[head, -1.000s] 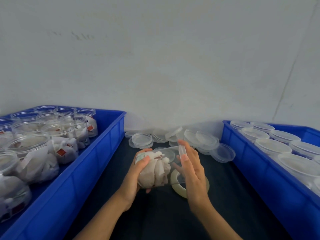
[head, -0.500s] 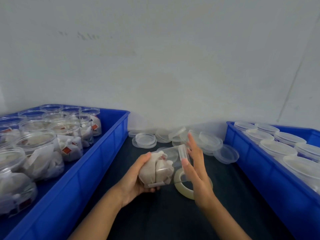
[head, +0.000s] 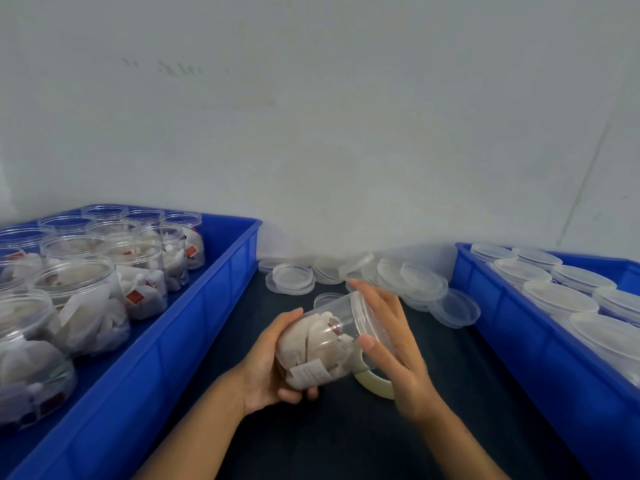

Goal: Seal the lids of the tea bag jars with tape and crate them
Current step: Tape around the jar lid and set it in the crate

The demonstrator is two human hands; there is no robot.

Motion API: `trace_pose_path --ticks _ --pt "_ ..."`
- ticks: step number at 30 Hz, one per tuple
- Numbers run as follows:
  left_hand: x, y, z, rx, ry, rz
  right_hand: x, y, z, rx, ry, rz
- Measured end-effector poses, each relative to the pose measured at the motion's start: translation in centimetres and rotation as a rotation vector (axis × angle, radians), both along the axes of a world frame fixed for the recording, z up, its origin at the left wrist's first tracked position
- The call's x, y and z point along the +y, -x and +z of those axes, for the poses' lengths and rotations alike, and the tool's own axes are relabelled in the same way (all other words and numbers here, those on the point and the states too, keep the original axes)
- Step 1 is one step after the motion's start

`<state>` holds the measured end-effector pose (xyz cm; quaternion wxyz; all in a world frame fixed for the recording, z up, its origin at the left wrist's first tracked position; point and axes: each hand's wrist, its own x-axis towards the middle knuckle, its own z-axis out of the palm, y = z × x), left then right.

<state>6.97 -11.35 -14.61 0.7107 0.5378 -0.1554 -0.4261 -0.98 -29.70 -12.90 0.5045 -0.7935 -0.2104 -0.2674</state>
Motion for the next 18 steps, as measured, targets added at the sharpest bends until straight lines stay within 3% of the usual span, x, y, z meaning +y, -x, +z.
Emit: trace_pose_path --ticks 5,11,15,18 --pt "1.0 -0.4 0.7 0.192 0.035 -0.204 -0.7 0.1 0.9 -0.06 0.156 0.027" --pt "-0.2 0.4 -0.1 0.202 0.109 -0.052 0.2 0.0 0.8 -0.054 0.216 -0.09" --pt "-1.0 0.9 0.4 0.055 0.153 0.114 0.1 0.0 1.4 -0.034 0.195 -0.106" --pt "-1.6 1.2 0.4 -0.267 0.118 0.332 0.9 -0.2 1.5 0.119 -0.15 -0.13"
